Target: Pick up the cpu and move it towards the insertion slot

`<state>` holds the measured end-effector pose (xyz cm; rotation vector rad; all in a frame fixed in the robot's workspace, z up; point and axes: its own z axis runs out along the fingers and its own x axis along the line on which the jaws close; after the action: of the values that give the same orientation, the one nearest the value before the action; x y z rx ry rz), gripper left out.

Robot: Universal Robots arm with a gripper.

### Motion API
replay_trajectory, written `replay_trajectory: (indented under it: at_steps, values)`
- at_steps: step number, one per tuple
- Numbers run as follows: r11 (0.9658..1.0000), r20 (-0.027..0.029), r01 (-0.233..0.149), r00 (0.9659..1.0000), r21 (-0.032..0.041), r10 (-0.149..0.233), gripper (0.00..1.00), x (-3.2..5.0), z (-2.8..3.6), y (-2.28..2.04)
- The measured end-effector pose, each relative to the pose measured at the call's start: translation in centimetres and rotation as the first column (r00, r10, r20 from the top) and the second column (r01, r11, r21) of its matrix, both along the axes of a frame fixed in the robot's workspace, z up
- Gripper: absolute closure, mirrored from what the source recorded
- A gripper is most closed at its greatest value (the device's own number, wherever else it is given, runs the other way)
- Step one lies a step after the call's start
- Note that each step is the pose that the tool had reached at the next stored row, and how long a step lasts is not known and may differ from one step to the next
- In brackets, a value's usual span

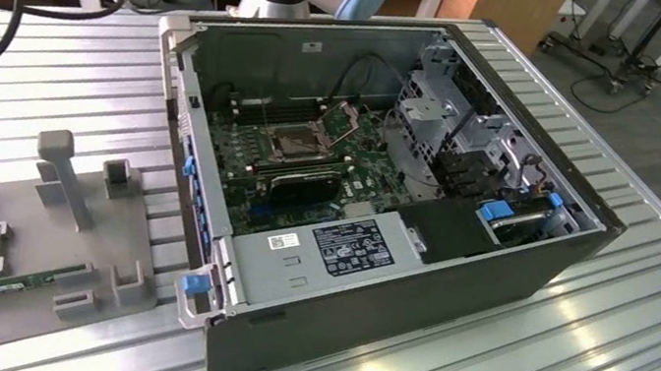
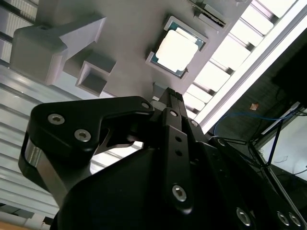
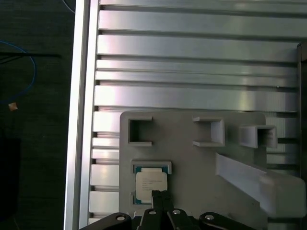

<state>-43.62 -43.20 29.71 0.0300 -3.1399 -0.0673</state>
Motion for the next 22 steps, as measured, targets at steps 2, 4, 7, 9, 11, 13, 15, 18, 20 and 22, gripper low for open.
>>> replay_trajectory:
  at_steps: [2, 4, 7, 9, 11, 13, 15, 18, 20, 22]
  values:
    - [1.0000, 0.0000, 0.000, 1.0000, 0.0000, 0.000, 0.89, -0.14, -0.08, 0.00]
    - [1.0000, 0.0001, 0.000, 1.0000, 0.0001, 0.000, 0.89, -0.20, -0.14, 0.00]
    - [1.0000, 0.0000, 0.000, 1.0000, 0.0000, 0.000, 0.89, -0.21, -0.13, 0.00]
    - [1.0000, -0.0001, 0.000, 1.0000, -0.0001, 0.000, 0.89, -0.22, -0.16, -0.01]
    - [1.0000, -0.0001, 0.000, 1.0000, 0.0000, 0.000, 0.89, -0.22, -0.20, -0.08]
    - [1.0000, 0.0000, 0.000, 1.0000, 0.0000, 0.000, 0.89, -0.22, -0.26, -0.20]
    - [1.0000, -0.0001, 0.000, 1.0000, 0.0000, 0.000, 0.89, -0.22, -0.33, -0.35]
    - [1.0000, 0.0001, 0.000, 1.0000, 0.0001, 0.000, 0.89, -0.21, -0.51, -0.57]
    - [1.0000, 0.0001, 0.000, 1.0000, 0.0000, 0.000, 0.89, -0.22, -0.54, -0.59]
    - [1.0000, 0.0000, 0.000, 1.0000, 0.0000, 0.000, 0.89, -0.22, -0.60, -0.59]
